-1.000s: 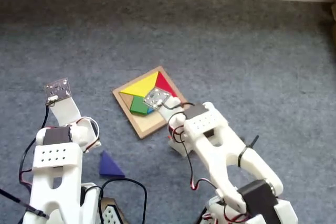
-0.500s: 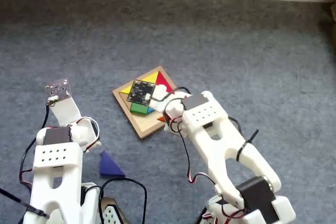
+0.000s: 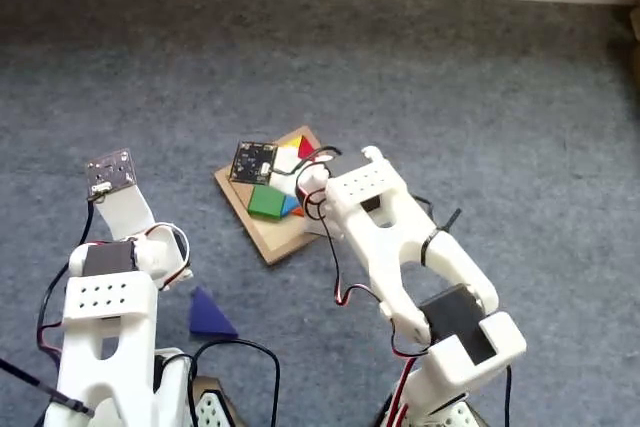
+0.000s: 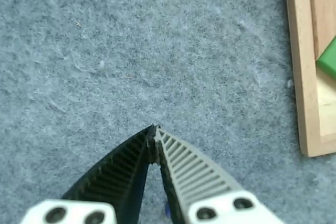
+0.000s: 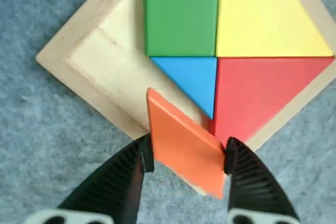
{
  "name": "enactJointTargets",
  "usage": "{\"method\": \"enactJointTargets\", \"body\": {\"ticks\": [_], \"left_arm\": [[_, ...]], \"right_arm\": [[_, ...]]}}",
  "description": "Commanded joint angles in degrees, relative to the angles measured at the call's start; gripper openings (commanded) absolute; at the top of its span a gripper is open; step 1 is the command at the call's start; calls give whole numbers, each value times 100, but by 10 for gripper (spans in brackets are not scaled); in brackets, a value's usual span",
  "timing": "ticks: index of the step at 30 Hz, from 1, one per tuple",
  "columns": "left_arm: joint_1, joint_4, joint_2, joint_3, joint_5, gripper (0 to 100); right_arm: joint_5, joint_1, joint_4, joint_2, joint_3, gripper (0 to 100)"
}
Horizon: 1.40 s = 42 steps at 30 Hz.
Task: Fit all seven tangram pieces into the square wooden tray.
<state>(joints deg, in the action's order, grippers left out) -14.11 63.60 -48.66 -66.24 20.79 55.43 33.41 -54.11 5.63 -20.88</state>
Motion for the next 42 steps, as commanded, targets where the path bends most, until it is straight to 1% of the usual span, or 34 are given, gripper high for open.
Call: {"method": "enactJointTargets", "body": {"ticks": [1, 3, 8, 10, 11, 13, 15, 17, 19, 21, 23, 28, 30, 33, 36, 39, 42], "left_arm": [[-57, -62, -84, 13, 35, 6], [-57, -62, -84, 13, 35, 6], [-57, -62, -84, 13, 35, 6], [-57, -62, -84, 13, 35, 6], [-57, -70, -84, 13, 35, 6], [-57, -70, -84, 13, 35, 6], [-57, -70, -92, 13, 35, 6], [-57, -70, -119, 22, 26, 6], [-57, -70, -119, 57, 9, 6], [-57, -79, -127, 145, -273, 6], [-57, -44, -127, 303, -695, 6], [-13, -26, -127, 620, -1925, 9], [84, 35, -110, 752, -1978, 11], [418, 545, -75, 989, -1987, 28], [822, 1108, -75, 1077, -1987, 134], [901, 1301, -75, 1042, -1969, 236], [884, 1301, -75, 919, -1987, 245]], "right_arm": [[44, -13, 66, -92, 312, 285], [44, -13, 66, -101, 312, 308], [44, 31, 22, -312, 286, 307], [44, 75, -224, -620, 277, 297], [44, 84, -462, -813, 277, 272], [-9, 75, -875, -1235, 277, 186], [-396, -22, -1200, -1666, 251, 102], [-809, -303, -1543, -2026, 127, 40], [-1011, -620, -1798, -2396, -127, 23], [-1073, -1007, -1886, -2738, -541, 23], [-1073, -1420, -1736, -3046, -1095, 23], [-1064, -2422, -980, -3890, -2624, 23], [-1064, -2712, -690, -4242, -3231, 23], [-1064, -3002, -180, -4752, -4110, 23], [-1064, -3055, 303, -5174, -4866, 23], [-1064, -3064, 426, -5525, -5385, 23], [-1064, -3073, 418, -5833, -5701, 23]]}}
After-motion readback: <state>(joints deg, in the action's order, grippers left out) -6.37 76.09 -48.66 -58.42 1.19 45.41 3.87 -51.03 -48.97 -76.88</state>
